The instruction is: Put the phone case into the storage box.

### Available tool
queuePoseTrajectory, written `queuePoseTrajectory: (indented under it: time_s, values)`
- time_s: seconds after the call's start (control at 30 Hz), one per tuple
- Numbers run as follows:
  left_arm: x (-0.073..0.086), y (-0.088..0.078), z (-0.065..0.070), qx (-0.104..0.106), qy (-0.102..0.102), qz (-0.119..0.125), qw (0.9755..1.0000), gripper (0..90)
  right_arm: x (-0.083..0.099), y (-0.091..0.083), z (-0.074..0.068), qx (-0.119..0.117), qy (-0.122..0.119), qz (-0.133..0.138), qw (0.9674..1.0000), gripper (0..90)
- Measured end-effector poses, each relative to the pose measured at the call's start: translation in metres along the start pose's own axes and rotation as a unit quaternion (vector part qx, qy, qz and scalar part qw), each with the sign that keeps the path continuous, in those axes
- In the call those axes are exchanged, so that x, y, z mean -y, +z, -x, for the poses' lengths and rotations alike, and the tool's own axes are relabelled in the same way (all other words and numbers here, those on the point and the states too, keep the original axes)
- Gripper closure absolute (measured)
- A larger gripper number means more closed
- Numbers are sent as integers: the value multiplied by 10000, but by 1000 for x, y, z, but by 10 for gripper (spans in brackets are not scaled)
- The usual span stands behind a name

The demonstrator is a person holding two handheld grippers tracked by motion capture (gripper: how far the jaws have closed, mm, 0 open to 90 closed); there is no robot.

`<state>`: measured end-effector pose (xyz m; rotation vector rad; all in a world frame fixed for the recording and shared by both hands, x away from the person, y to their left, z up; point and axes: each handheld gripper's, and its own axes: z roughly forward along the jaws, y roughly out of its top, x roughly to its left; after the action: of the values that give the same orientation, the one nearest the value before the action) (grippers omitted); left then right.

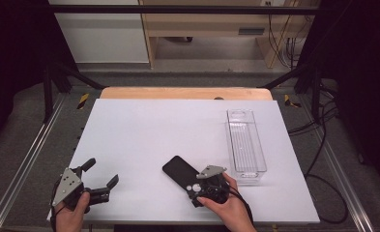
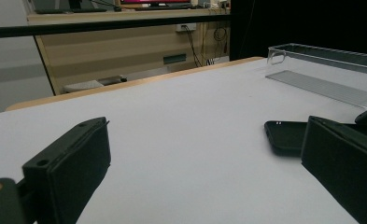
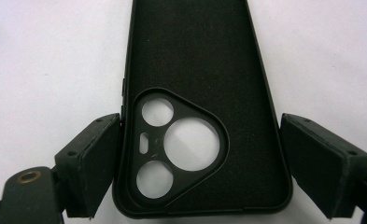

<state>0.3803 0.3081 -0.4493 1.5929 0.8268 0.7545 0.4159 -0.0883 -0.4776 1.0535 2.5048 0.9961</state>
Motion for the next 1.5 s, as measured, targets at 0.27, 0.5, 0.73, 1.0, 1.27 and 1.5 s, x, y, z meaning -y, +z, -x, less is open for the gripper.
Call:
queuePoseTrajectory:
  time_s: [0.27,0.5,0.73,1.0,1.27,1.5]
  values:
    - [0,0,0,-13,6,-3,10000,16,-2,-5,-1,188,-68,100,9998,161]
    - [-1,-1,0,-25,6,16,10000,16,-3,-9,1,262,-1,180,9995,162]
    - [-1,0,0,-72,83,-88,9999,19,-4,-13,0,286,-39,225,9993,162]
    - [-2,1,8,41,204,-140,9997,21,-8,-21,-1,333,-75,229,9992,163]
    - [-11,23,37,457,851,-432,9944,23,-31,-34,13,340,-14,46,9994,163]
    - [-37,48,57,463,1597,-637,9840,32,-73,-58,17,307,-265,57,9992,164]
